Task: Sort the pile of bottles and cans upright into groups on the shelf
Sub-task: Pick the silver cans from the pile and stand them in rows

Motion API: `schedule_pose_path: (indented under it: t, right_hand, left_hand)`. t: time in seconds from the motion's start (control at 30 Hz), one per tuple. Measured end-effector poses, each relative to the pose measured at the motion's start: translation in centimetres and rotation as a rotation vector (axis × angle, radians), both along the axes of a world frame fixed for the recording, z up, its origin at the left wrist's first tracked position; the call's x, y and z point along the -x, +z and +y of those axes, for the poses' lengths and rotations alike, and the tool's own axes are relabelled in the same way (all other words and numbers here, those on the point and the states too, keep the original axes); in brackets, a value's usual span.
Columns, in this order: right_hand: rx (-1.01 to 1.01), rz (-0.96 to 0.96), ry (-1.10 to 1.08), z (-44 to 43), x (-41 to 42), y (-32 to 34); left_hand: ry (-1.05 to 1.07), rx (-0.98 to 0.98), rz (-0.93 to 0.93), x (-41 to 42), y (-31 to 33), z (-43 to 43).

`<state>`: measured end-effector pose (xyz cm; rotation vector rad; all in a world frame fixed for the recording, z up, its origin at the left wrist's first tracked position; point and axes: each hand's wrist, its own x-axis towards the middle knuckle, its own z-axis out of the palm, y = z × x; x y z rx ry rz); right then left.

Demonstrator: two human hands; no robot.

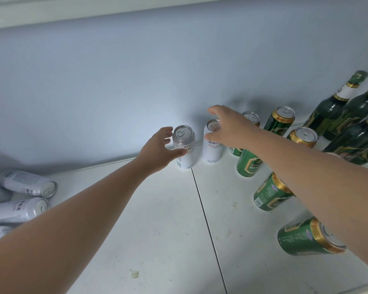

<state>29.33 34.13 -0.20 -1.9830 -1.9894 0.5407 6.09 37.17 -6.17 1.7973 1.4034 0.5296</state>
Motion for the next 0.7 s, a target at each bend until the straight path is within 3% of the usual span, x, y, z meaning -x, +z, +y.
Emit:
schedule_pose_path:
  t: [0.33,0.7]
  right_hand:
    - [-0.064,0.046,0.115,-3.5,5.7,0.9]
    - [0.015,-0.026,0.361,-6.3,13.7,-0.9]
  left_hand:
    - [0.076,-0.101,0.025,5.5,1.9,-4.5]
    - [0.221,-0.154,0.234,14.7,3.1,-12.7]
